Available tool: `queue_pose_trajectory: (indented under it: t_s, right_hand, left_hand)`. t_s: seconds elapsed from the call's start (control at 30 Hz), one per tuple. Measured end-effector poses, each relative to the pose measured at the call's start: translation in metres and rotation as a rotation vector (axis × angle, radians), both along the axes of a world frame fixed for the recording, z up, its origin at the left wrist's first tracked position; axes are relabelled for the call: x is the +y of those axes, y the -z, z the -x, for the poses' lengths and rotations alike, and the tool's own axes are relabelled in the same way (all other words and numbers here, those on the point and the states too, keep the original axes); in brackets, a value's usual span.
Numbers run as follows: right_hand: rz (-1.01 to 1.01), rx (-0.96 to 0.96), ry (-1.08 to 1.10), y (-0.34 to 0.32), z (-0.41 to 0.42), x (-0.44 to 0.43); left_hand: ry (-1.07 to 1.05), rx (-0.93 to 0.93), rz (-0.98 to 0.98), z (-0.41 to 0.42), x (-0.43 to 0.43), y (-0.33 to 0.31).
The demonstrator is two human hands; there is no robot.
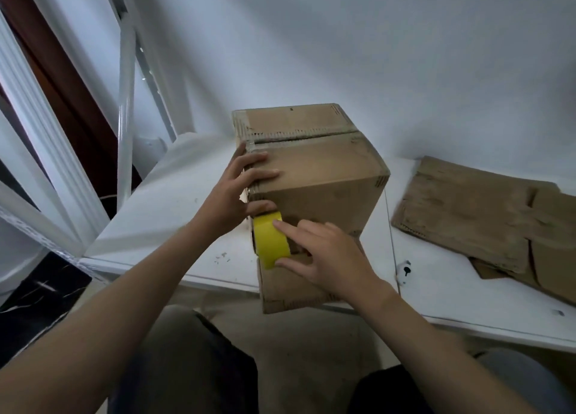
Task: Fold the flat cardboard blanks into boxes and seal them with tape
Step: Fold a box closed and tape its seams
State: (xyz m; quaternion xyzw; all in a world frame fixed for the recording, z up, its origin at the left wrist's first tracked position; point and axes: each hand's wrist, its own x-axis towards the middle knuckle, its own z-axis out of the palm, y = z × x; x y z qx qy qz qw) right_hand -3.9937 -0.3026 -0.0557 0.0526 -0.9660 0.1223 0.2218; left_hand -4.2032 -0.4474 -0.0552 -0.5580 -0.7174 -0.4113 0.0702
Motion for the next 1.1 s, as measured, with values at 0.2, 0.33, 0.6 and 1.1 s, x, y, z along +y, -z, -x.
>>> queue_pose_trajectory:
  t_s: [0.2,0.33,0.6,1.1]
  right_hand:
    - [0.07,-0.061,0.007,-0.001,0.012,0.002]
    - [0.086,-0.056,-0.015,-0.001,0.012,0.006]
    - [0.108,-0.189,-0.034,-0.015,0.004,0.016]
    - [0.046,-0.902,0.406,0.049,-0.105,0.177]
  left_hand:
    - [0.054,-0.03,0.134,0.02,-0.002,-0.008]
    - [0.015,-0.155,0.173,0.007,-0.017,-0.022]
    - [-0.439,-1.072,-0.093,-0.12,-0.029,-0.015]
    - [-0.671,-0.94,-0.225,-0.174,0.023,-0.022]
